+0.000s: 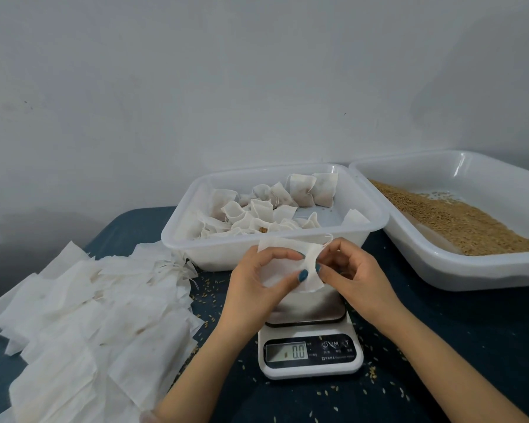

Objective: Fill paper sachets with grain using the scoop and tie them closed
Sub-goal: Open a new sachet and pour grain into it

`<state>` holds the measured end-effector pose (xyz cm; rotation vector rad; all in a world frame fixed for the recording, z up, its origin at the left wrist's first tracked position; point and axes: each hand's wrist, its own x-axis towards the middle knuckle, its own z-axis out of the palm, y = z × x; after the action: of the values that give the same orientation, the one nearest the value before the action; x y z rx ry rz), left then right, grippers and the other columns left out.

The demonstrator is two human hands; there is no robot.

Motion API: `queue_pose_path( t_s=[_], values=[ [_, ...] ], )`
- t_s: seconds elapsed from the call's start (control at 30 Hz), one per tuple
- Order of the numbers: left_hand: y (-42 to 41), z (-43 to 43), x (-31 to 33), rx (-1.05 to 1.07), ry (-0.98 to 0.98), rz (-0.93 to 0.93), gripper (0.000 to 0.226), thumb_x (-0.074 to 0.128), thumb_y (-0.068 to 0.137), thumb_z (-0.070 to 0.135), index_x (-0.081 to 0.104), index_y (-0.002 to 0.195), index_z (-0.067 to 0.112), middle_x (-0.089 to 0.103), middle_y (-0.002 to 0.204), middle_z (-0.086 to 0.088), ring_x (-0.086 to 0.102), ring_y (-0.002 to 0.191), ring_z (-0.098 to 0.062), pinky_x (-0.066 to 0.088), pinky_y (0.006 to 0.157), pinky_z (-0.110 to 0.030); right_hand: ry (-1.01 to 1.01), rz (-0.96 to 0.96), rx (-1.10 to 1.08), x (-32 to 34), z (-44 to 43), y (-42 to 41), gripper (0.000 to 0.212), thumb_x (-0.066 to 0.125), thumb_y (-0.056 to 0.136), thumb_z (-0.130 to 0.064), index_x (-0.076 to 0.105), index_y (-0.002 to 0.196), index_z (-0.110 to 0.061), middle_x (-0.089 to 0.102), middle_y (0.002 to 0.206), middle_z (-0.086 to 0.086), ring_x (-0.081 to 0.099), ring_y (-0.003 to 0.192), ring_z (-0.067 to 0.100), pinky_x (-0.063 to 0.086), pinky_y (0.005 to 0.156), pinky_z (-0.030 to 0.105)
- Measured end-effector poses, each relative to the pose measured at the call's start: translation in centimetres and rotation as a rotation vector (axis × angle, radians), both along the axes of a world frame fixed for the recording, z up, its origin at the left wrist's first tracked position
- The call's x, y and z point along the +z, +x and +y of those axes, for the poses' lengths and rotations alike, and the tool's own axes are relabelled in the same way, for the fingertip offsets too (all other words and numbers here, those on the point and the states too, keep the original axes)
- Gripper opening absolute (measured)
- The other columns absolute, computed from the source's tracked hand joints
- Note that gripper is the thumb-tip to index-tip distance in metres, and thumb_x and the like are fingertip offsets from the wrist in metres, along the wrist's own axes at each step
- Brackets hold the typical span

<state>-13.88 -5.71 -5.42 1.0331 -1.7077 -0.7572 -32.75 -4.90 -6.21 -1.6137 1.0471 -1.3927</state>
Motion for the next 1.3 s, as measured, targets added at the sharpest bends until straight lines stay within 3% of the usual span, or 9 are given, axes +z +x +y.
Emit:
queue_pose_path(
  t_s=[0.33, 0.6, 0.73, 0.87, 0.97, 1.03, 1.1, 1.2, 1.3],
  values=[
    [0.08, -0.20, -0.30, 0.026, 0.020, 0.025, 0.013, 0.078, 0.083, 0.017, 0.073, 0.081, 0.029, 0.073, 0.085, 0.015, 0.066, 0.084, -0.001, 0.047, 0.079, -0.013, -0.104, 0.135, -0.059, -0.29, 0.04, 0.14, 0.033, 0.063, 0.088, 0.006, 0.073, 0.088, -0.025, 0.064, 0.082, -0.013, 0.057, 0.075, 0.006, 0.042, 0.069, 0.013],
    [0.36, -0.69, -0.46, 0.148, 0.026, 0.144, 0.013, 0.074, 0.087, 0.019, 0.070, 0.082, 0.029, 0.071, 0.088, 0.018, 0.063, 0.085, 0.001, 0.047, 0.077, -0.014, -0.105, 0.270, -0.154, -0.59, -0.02, 0.17, 0.032, 0.057, 0.093, 0.002, 0.074, 0.107, -0.022, 0.058, 0.090, -0.006, 0.057, 0.081, 0.007, 0.044, 0.071, 0.016],
    [0.41, -0.69, -0.36, 0.103, 0.024, 0.101, 0.014, 0.073, 0.088, 0.015, 0.071, 0.088, 0.029, 0.072, 0.094, 0.020, 0.065, 0.092, 0.001, 0.048, 0.083, -0.017, -0.081, 0.229, -0.103, -0.52, 0.14, -0.03, 0.023, 0.054, 0.090, -0.019, 0.075, 0.101, -0.019, 0.058, 0.091, -0.008, 0.057, 0.085, 0.009, 0.043, 0.071, 0.021],
    [0.00, -0.38, -0.42, 0.071, 0.021, 0.045, 0.016, 0.072, 0.088, 0.012, 0.071, 0.090, 0.028, 0.072, 0.095, 0.020, 0.066, 0.091, -0.008, 0.049, 0.088, -0.027, -0.139, 0.227, -0.169, -0.27, 0.17, 0.36, 0.022, 0.064, 0.087, -0.042, 0.071, 0.087, -0.022, 0.059, 0.086, -0.009, 0.056, 0.075, 0.010, 0.043, 0.065, 0.017],
    [0.13, -0.44, -0.54, 0.055, 0.010, 0.045, 0.019, 0.070, 0.091, 0.015, 0.069, 0.092, 0.034, 0.071, 0.091, 0.017, 0.059, 0.072, -0.013, 0.049, 0.072, -0.030, -0.177, 0.197, -0.174, -0.25, 0.16, 0.18, 0.015, 0.062, 0.089, -0.033, 0.067, 0.080, -0.022, 0.060, 0.077, -0.012, 0.053, 0.068, 0.008, 0.041, 0.063, 0.017],
    [0.15, -0.49, -0.55, 0.053, 0.013, 0.062, 0.021, 0.067, 0.093, 0.017, 0.067, 0.094, 0.038, 0.067, 0.081, -0.002, 0.042, 0.058, -0.012, 0.037, 0.055, -0.029, -0.166, 0.173, -0.143, -0.43, 0.17, -0.02, 0.021, 0.057, 0.094, -0.033, 0.062, 0.081, -0.018, 0.056, 0.069, -0.011, 0.046, 0.061, 0.005, 0.038, 0.058, 0.021],
    [0.07, -0.53, -0.57, 0.041, 0.038, 0.099, 0.019, 0.065, 0.096, 0.018, 0.065, 0.097, 0.037, 0.061, 0.084, -0.022, 0.037, 0.058, -0.017, 0.032, 0.055, -0.031, -0.165, 0.186, -0.139, -0.61, 0.19, 0.01, 0.026, 0.052, 0.098, -0.037, 0.057, 0.083, -0.016, 0.050, 0.064, -0.005, 0.043, 0.055, 0.014, 0.040, 0.053, 0.036],
    [0.11, -0.54, -0.67, 0.031, 0.052, 0.125, 0.017, 0.062, 0.097, 0.019, 0.064, 0.099, 0.036, 0.059, 0.086, -0.022, 0.036, 0.059, -0.020, 0.030, 0.054, -0.031, -0.192, 0.229, -0.158, -0.67, 0.29, 0.20, 0.028, 0.045, 0.099, -0.045, 0.056, 0.088, -0.021, 0.050, 0.062, 0.000, 0.046, 0.053, 0.026, 0.042, 0.052, 0.049],
    [0.16, -0.56, -0.72, 0.067, 0.048, 0.144, 0.017, 0.061, 0.098, 0.019, 0.064, 0.098, 0.036, 0.051, 0.068, -0.003, 0.039, 0.059, -0.011, 0.034, 0.054, -0.022, -0.222, 0.220, -0.193, -0.74, 0.26, 0.07, 0.021, 0.043, 0.099, -0.040, 0.055, 0.091, -0.026, 0.047, 0.058, -0.001, 0.038, 0.048, 0.007, 0.033, 0.046, 0.035]
  ],
)
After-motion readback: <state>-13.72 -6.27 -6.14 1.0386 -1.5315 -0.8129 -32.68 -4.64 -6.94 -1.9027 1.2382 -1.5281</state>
